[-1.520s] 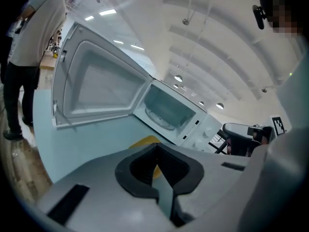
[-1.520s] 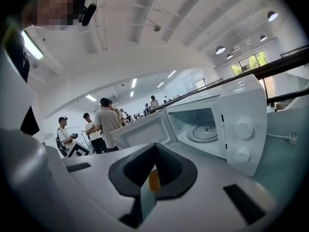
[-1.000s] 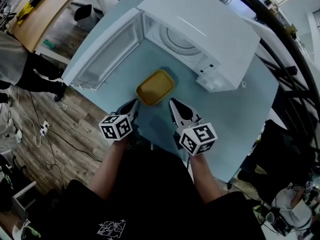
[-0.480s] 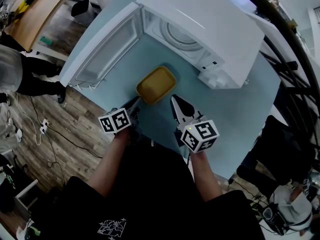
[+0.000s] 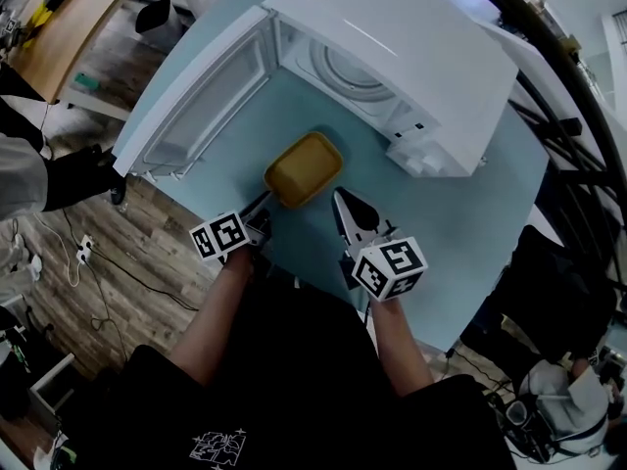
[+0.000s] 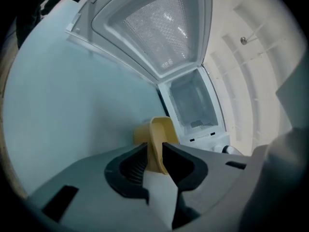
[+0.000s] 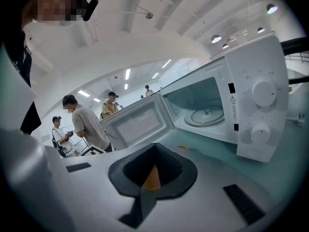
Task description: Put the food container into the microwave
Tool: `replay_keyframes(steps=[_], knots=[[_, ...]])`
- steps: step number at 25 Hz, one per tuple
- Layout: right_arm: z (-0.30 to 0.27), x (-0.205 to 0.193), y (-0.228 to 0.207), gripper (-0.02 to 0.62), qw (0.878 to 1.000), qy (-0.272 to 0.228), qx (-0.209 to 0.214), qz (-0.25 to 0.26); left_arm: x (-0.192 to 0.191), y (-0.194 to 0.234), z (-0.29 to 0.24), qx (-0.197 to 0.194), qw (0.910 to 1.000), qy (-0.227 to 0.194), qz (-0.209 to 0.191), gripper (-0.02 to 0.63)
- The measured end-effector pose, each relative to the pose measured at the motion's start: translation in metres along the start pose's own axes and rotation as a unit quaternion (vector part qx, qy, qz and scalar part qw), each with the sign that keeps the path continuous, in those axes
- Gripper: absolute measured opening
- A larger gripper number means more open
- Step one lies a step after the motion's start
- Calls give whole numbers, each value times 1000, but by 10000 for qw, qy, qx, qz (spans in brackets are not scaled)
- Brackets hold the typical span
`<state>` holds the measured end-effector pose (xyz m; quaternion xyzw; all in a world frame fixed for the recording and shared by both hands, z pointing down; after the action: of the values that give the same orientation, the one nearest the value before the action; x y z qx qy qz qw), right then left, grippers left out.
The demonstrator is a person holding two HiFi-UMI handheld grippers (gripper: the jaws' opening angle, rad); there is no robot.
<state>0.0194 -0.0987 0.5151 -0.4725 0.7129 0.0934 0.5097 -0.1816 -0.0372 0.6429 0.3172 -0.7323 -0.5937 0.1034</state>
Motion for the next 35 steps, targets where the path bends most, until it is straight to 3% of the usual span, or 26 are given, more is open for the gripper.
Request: replay_keyframes(steps=[11, 21, 35], knots=[[0, -2, -5, 6, 10000, 21, -77, -39, -2, 8, -4, -233, 9983, -67, 539, 72], [3, -6, -6, 6, 9998, 58, -154, -75, 1, 7, -3, -227, 9979, -59, 602, 38], [-1, 3, -7, 6, 9997, -100, -198, -116, 20, -6, -8, -360, 9986, -33, 381, 29]])
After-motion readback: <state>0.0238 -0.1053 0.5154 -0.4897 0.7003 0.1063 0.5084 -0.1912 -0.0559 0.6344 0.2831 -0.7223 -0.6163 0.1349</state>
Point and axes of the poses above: the fingertips, and each gripper's own axes: z backward along the fingers, y to its left, x out of its top, the point moved 7 cm from there along z, backward along the fingers, and after that the axes turned 11 degrees about -x, right-handed, at the moved point
